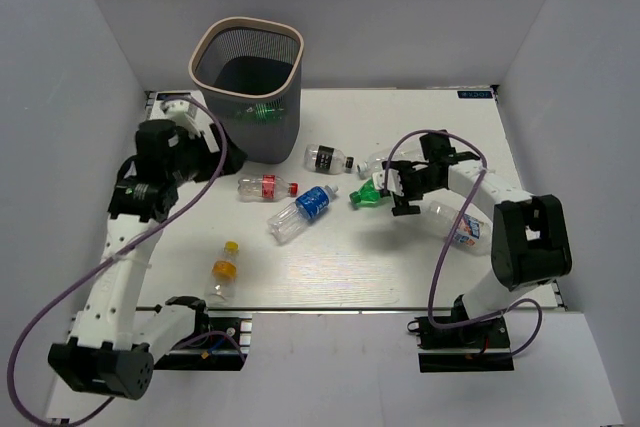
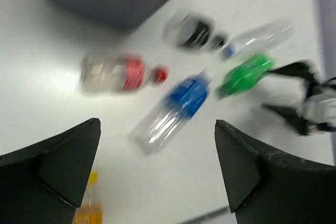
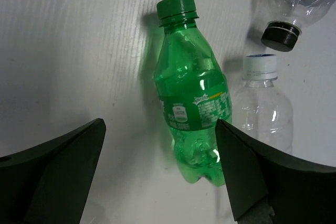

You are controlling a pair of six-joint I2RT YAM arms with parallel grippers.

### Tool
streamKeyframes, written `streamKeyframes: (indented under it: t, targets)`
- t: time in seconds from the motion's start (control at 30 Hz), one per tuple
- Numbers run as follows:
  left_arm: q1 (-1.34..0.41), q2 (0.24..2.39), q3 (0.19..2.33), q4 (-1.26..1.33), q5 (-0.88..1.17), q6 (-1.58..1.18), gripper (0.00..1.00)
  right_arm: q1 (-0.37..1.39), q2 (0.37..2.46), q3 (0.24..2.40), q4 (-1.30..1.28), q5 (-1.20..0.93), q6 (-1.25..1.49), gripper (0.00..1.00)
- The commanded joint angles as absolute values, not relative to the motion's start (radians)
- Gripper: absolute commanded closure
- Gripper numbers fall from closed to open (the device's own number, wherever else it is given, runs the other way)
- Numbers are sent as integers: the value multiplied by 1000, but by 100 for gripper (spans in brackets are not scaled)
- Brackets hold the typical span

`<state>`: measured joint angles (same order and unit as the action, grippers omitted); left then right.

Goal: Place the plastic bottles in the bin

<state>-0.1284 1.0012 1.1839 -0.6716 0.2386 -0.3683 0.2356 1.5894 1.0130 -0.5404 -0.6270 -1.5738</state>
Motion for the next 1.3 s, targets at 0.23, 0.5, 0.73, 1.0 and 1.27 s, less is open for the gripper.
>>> streamKeyframes:
  t: [0.23,0.5,0.73,1.0,1.27]
  targets:
    - [-129,1057,988,-922,123,-443,1,305,1707,1094,-385,-508,-1594,10]
    - [-129,1117,946,-945,124,-433,1,341,1880,1226,-547,-434,-1644,41]
    - [-138,1184,897,-963,156,-400,1,337,1846,1258,-704,-474,-1697,77]
    - [-178,1215,848,-954,156,-400,1,367,1761,1795,-993,-882,-1382,86]
    - [-209,1233,848,-973,123,-391,1,451,1773,1878,88,-925,-442,80]
